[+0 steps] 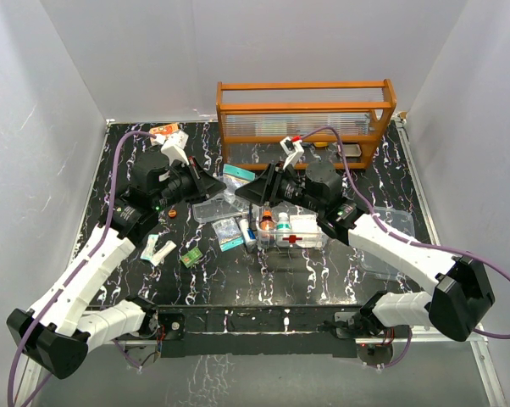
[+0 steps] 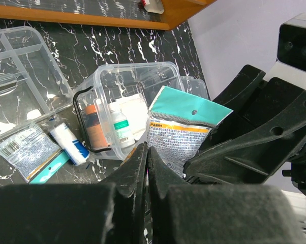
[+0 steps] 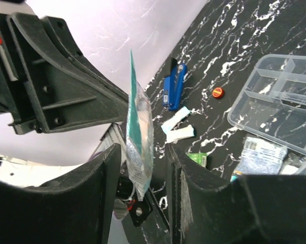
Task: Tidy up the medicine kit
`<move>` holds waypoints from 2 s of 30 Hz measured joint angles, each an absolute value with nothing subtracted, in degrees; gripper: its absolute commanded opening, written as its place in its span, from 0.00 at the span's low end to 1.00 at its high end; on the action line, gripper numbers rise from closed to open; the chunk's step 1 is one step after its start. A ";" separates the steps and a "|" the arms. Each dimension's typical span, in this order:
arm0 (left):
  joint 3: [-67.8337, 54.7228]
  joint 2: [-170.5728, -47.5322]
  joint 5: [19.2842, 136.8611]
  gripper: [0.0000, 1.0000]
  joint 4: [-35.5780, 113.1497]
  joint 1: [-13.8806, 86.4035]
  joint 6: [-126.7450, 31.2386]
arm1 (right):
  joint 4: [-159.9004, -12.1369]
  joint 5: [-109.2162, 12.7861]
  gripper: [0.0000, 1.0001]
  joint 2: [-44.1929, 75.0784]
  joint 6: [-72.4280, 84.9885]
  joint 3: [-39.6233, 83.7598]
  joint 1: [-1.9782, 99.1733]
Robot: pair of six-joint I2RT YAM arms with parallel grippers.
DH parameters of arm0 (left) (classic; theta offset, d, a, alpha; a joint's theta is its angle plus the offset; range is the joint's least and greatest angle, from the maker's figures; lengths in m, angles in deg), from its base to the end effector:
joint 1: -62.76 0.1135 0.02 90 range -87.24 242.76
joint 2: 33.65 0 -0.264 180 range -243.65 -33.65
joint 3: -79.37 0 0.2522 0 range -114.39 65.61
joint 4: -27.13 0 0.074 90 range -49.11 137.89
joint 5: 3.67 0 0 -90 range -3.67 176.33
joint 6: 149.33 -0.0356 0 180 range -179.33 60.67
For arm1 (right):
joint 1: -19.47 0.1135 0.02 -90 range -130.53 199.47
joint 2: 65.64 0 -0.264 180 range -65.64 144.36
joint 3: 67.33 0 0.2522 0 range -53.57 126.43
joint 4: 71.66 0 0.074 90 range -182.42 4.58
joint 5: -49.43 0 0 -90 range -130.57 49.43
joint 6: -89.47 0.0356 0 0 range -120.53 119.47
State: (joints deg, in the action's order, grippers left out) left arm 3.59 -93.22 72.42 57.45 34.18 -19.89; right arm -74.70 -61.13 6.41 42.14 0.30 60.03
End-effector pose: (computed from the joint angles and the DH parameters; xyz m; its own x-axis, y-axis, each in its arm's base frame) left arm 0.2012 -0.1193 0.3851 -0.5904 -0.3806 -0.7118 0.3807 0.6462 -0.6614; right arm 0.2171 0.2023 0.3313 -0.6645 0.2666 -0.6981 -0.5753 0.4138 0.7056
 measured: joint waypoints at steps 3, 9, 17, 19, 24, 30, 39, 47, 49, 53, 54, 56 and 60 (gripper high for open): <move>3.59 -93.22 72.18 0.00 57.29 34.18 -19.85 | -72.91 -61.11 0.18 6.39 43.10 0.17 60.03; 3.27 -93.26 72.05 0.26 57.23 34.18 -20.02 | -72.28 -60.50 0.08 6.30 44.00 0.17 60.03; 2.41 -93.44 77.27 0.67 59.96 34.18 -22.10 | -84.71 -53.70 0.05 6.19 42.67 2.77 60.03; 2.50 -93.41 80.07 0.69 60.99 34.18 -23.70 | -90.13 -50.73 0.05 5.80 41.77 4.28 60.03; 5.93 -92.34 86.65 0.72 60.48 34.18 -28.22 | -107.38 -41.02 0.06 4.56 39.61 10.31 59.96; 13.17 -91.47 91.26 0.73 57.36 34.18 -32.66 | -127.73 -29.85 0.07 5.95 37.64 19.29 59.74; 18.87 -91.08 93.10 0.74 53.56 34.18 -36.44 | -144.25 -17.31 0.07 16.21 35.82 26.22 59.09; 18.87 -91.08 92.95 0.75 52.70 34.18 -37.46 | -150.15 -11.56 0.08 23.55 35.82 26.22 58.74; 18.87 -91.08 92.79 0.75 52.68 34.18 -37.92 | -150.70 -10.36 0.08 25.12 36.04 26.18 58.43; 18.87 -91.08 92.53 0.75 52.68 34.18 -38.60 | -151.31 -8.81 0.08 29.28 36.59 26.16 57.60; 18.87 -91.08 92.49 0.75 52.68 34.18 -38.75 | -151.29 -8.70 0.09 30.35 36.66 26.16 57.49; 18.87 -91.08 92.49 0.75 52.68 34.18 -38.82 | -151.20 -8.63 0.10 32.27 36.66 26.16 57.14; 18.87 -91.08 92.49 0.76 52.68 34.18 -38.82 | -150.81 -8.96 0.15 34.32 36.57 26.05 56.68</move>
